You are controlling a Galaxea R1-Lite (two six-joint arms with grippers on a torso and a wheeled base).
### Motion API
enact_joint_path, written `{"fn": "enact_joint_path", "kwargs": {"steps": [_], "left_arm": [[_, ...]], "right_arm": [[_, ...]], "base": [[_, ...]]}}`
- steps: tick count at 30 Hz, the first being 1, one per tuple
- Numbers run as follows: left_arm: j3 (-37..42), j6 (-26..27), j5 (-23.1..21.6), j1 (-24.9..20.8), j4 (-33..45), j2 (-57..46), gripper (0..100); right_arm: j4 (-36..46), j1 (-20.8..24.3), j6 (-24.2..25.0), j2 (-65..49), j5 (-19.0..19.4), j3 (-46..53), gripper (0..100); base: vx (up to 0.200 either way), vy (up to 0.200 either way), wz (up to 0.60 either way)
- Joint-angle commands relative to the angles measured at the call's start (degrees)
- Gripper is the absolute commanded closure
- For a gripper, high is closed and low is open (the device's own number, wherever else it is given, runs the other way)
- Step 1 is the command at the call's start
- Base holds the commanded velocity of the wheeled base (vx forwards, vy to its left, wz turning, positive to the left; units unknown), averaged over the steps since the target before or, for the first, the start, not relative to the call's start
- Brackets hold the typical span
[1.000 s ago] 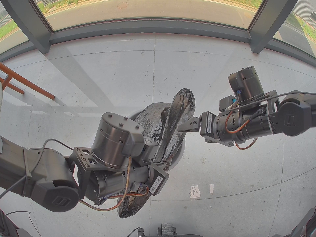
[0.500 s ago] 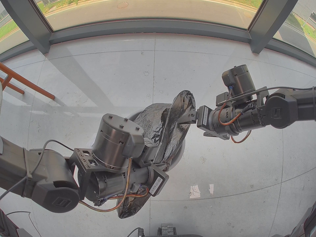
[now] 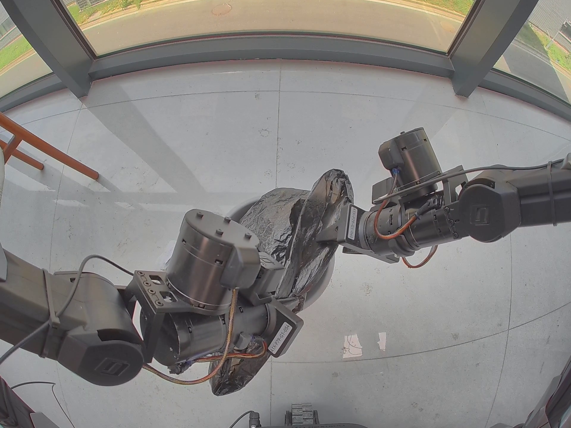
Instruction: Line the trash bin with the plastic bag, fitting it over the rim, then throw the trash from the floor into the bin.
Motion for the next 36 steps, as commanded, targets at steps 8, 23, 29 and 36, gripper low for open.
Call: {"fn": "enact_joint_path", "kwargs": {"steps": [8,23,29,36], "left_arm": [[-0.76,-0.18,0.3,0.08,-0.19,0.24,100],[-0.15,0.0,0.3,0.52,-4.41,1.21,0],[-1.12,-0.7,0.3,0.61,-5.02,3.14,0],[-1.38,-0.7,0.74,2.01,-5.02,5.34,0]], "right_arm": [[-0.06,1.86,0.36,0.01,0.19,0.65,100],[-0.14,1.95,0.09,-0.43,-0.08,0.74,100],[-0.14,1.86,0.09,-0.43,-0.08,0.65,100],[-0.14,1.86,0.09,-0.43,-0.08,0.83,100]], "base": [[0.0,0.0,0.0],[0.0,0.0,0.0],[0.0,0.0,0.0],[0.0,0.0,0.0]]}}
